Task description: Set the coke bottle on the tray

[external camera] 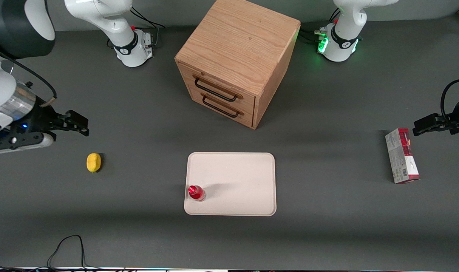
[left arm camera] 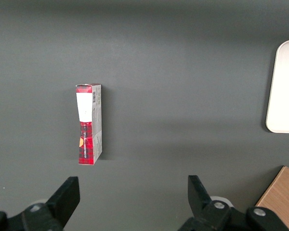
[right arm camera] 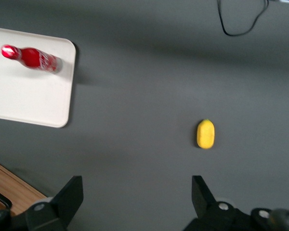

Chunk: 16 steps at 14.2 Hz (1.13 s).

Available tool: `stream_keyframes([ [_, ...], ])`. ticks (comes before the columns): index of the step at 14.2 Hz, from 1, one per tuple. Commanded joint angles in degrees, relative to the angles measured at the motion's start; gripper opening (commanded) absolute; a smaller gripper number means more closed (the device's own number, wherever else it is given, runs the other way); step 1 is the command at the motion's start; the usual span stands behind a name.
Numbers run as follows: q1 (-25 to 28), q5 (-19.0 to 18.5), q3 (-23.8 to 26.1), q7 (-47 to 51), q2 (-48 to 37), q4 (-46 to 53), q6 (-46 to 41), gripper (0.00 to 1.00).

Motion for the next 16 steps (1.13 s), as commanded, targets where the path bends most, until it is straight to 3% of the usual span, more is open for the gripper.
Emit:
stream_keyframes([
  [1, 0.16, 1.47, -3.44, -1.98, -2.78, -4.17, 1.18, 1.0],
  [9, 0.51, 0.94, -7.22, 0.57, -2.78, -3.38, -0.85, 1.0],
  [16, 0.6, 0.94, -7.32, 0.48, -2.69, -2.68, -2.17, 1.0],
])
